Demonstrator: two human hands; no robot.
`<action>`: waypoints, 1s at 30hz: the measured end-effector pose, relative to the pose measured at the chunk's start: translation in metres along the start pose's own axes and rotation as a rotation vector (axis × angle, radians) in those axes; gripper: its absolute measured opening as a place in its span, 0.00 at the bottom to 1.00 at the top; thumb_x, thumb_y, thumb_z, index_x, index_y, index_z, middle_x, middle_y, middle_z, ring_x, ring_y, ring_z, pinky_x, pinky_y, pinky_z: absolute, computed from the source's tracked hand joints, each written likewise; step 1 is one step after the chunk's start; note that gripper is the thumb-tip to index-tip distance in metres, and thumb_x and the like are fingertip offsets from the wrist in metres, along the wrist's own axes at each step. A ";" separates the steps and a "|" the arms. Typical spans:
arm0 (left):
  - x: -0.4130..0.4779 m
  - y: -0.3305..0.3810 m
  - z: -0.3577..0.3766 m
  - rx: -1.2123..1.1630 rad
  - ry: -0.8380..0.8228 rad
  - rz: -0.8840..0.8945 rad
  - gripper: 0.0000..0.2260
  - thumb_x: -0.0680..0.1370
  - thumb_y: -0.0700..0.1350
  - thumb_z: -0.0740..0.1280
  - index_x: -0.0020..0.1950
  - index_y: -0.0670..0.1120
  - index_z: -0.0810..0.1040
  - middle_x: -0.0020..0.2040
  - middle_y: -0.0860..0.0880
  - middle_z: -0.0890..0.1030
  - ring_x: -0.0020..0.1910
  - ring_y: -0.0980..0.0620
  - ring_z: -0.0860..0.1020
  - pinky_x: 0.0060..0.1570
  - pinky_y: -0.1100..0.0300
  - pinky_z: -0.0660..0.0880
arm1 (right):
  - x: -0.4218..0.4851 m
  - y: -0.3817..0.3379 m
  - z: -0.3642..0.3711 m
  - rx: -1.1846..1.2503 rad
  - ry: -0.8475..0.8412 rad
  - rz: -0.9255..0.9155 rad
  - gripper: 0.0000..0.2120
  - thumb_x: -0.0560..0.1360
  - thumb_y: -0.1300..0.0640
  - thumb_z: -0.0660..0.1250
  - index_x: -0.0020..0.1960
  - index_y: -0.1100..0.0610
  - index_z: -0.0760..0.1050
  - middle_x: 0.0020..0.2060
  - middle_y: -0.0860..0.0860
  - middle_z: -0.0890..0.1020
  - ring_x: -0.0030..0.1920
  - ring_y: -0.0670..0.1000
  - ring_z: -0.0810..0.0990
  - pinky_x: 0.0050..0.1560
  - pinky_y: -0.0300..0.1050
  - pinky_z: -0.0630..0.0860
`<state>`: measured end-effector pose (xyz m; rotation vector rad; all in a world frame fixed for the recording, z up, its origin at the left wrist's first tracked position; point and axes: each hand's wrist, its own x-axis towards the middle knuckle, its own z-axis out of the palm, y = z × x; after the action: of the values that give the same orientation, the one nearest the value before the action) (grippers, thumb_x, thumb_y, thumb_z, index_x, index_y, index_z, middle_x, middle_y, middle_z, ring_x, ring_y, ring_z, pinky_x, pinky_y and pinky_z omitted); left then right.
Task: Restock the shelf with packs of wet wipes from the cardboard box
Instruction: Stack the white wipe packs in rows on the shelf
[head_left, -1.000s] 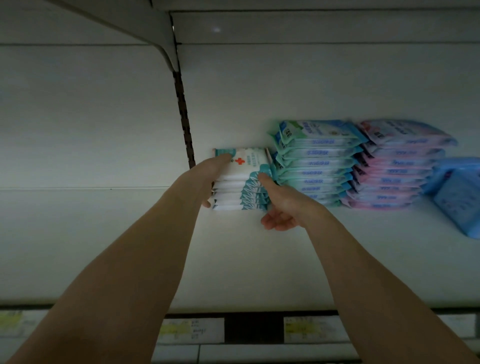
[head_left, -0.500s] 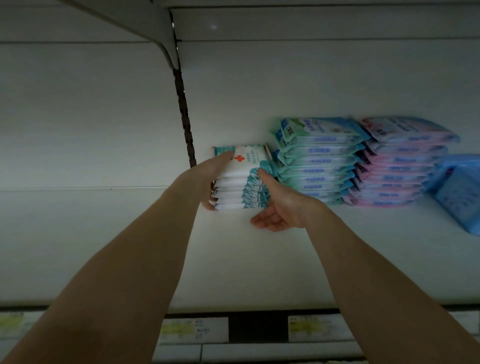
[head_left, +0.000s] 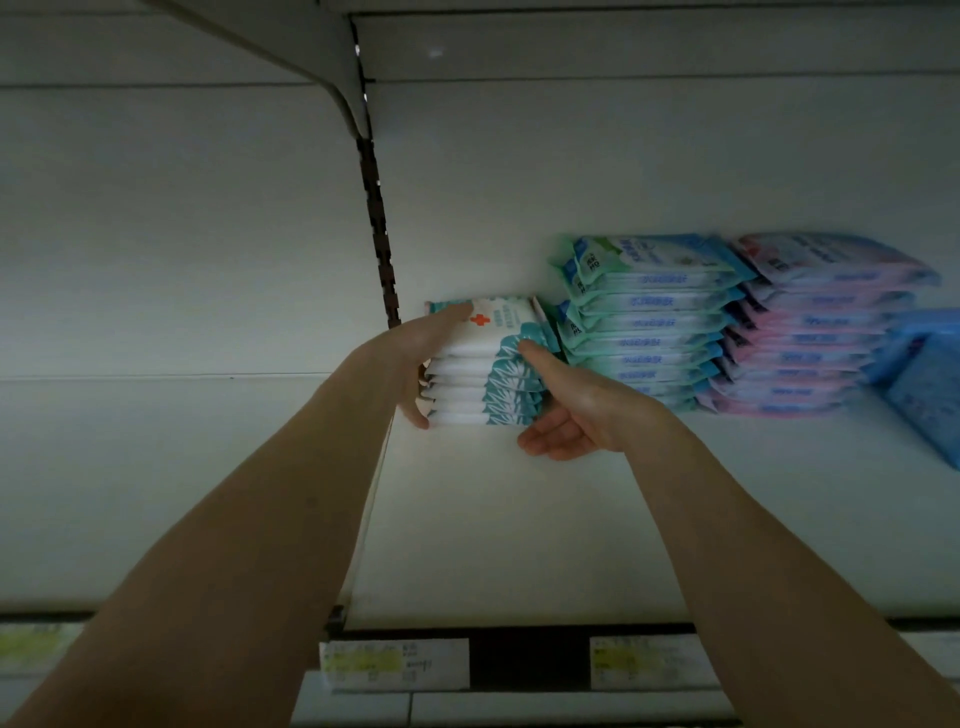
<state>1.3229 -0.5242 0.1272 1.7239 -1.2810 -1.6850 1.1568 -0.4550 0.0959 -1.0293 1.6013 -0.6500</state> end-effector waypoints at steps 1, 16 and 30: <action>-0.002 0.000 -0.001 0.006 0.015 0.033 0.39 0.68 0.66 0.71 0.72 0.48 0.65 0.67 0.42 0.71 0.64 0.40 0.72 0.57 0.34 0.71 | -0.002 -0.001 -0.002 0.000 0.024 -0.036 0.28 0.74 0.33 0.60 0.57 0.56 0.75 0.39 0.57 0.85 0.35 0.50 0.84 0.32 0.39 0.78; -0.007 -0.006 0.001 0.308 0.037 0.360 0.46 0.73 0.41 0.73 0.78 0.61 0.44 0.73 0.47 0.64 0.57 0.45 0.71 0.50 0.44 0.74 | 0.012 -0.003 0.002 -0.014 0.208 -0.208 0.06 0.77 0.61 0.67 0.41 0.59 0.75 0.30 0.55 0.80 0.22 0.44 0.78 0.25 0.38 0.77; 0.000 -0.004 0.001 0.268 0.002 0.342 0.37 0.75 0.37 0.70 0.77 0.56 0.54 0.63 0.49 0.69 0.58 0.45 0.73 0.55 0.43 0.76 | -0.002 -0.016 -0.003 -0.257 0.242 -0.181 0.09 0.76 0.59 0.68 0.40 0.62 0.75 0.31 0.57 0.82 0.28 0.50 0.81 0.32 0.44 0.81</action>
<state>1.3229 -0.5220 0.1231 1.5310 -1.7511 -1.3650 1.1583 -0.4612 0.1108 -1.3373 1.8513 -0.7250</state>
